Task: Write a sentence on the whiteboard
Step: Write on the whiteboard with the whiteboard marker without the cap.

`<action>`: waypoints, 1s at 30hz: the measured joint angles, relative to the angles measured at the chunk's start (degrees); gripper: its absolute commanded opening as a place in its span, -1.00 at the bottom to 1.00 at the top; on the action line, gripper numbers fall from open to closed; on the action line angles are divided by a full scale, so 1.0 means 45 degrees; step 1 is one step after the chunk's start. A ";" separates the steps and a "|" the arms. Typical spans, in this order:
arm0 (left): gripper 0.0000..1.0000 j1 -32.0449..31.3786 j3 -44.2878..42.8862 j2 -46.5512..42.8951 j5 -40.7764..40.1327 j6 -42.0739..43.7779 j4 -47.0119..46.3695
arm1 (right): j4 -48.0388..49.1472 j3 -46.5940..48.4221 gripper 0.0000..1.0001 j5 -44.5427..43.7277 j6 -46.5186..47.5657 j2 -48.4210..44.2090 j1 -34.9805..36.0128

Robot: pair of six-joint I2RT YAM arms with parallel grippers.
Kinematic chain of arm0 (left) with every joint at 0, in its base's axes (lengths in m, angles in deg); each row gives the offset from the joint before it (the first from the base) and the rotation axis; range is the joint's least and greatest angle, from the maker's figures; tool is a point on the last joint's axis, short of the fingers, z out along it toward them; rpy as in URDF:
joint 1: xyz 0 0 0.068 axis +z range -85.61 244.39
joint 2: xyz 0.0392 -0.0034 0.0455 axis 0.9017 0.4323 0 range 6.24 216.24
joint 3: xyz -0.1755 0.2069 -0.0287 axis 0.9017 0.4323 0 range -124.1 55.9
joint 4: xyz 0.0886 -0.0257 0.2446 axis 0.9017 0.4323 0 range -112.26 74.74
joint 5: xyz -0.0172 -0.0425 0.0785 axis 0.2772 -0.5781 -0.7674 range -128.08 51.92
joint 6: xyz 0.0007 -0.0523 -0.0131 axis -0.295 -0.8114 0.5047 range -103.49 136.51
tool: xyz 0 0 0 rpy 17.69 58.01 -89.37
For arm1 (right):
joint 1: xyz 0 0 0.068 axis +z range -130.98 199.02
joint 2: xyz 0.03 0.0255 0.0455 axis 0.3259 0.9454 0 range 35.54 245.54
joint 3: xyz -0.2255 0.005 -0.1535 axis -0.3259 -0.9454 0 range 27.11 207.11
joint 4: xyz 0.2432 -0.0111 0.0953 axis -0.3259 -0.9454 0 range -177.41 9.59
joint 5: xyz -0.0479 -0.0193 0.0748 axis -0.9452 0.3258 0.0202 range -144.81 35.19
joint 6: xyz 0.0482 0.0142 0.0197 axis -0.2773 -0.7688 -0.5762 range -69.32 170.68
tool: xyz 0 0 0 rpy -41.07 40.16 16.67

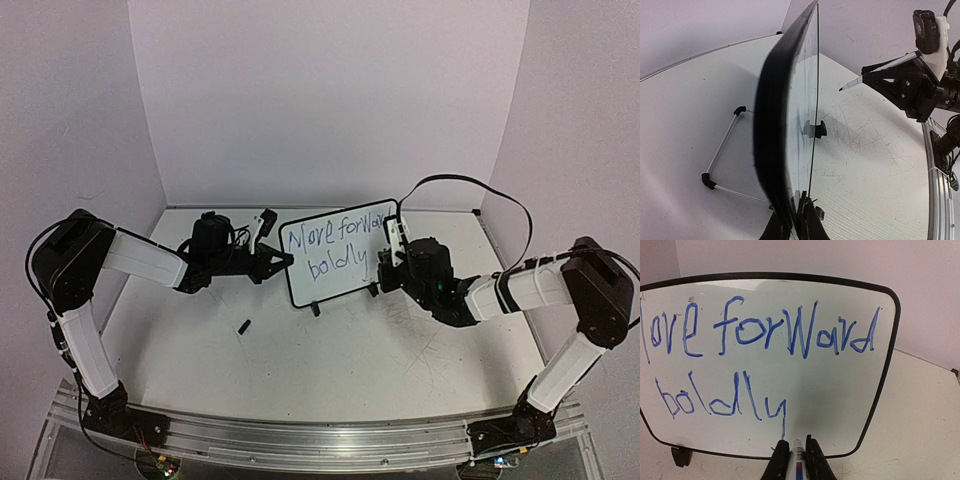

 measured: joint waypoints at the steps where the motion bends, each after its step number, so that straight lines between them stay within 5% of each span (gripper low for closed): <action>1: -1.00 -0.0004 -0.0004 0.0000 -0.0004 0.0000 -0.0002 | -0.0031 0.0000 -1.00 0.0089 -0.0006 0.0000 -0.0102; 16: -1.00 -0.0008 -0.0026 0.0000 -0.0008 0.0005 0.0065 | 0.0887 -0.0010 -1.00 0.1521 -0.0206 0.0254 -0.0724; 30: -1.00 -0.0013 -0.0067 0.0000 -0.0008 0.0015 0.0118 | 0.1530 0.0126 -1.00 0.0930 -0.0462 0.1362 -0.0728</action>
